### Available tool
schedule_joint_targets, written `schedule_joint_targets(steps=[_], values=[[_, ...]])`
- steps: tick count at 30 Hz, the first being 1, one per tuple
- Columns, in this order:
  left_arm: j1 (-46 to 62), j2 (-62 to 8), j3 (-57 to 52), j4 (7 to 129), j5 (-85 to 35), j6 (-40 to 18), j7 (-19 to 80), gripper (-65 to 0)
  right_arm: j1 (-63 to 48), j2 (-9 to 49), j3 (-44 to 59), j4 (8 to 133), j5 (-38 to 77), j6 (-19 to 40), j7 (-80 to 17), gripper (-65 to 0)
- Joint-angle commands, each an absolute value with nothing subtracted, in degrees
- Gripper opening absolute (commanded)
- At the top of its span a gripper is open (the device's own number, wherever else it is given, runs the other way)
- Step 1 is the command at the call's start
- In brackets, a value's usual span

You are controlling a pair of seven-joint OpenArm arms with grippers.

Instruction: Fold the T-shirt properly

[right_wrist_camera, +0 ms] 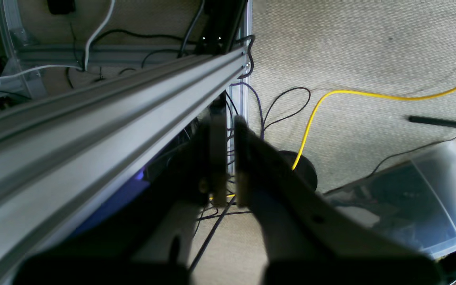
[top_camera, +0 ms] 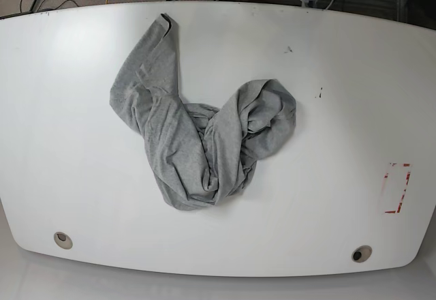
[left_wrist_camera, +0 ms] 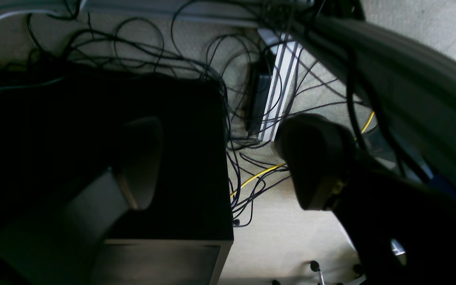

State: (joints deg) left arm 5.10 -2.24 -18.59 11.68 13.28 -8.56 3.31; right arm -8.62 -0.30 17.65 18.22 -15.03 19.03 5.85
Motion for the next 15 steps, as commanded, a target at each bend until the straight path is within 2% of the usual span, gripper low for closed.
schedule_joint_targets(steps=[1,10,15], values=[[5.73,-2.40,-18.56,12.31,13.17,-8.67,2.96,-17.3,-8.87,-0.13,17.75,18.37,-15.02,19.25,6.38,-62.1],[11.51,-2.27,-18.68,20.46,12.84,-8.61,2.36,-17.6,-10.88,-0.24,17.59,18.58,-15.07,19.31,6.74,-62.5],[14.01,-2.22,-18.55,25.73,12.72,-8.55,2.50,-17.6,-12.24,-0.52,17.46,19.53,-15.21,19.36,6.56,-59.5]])
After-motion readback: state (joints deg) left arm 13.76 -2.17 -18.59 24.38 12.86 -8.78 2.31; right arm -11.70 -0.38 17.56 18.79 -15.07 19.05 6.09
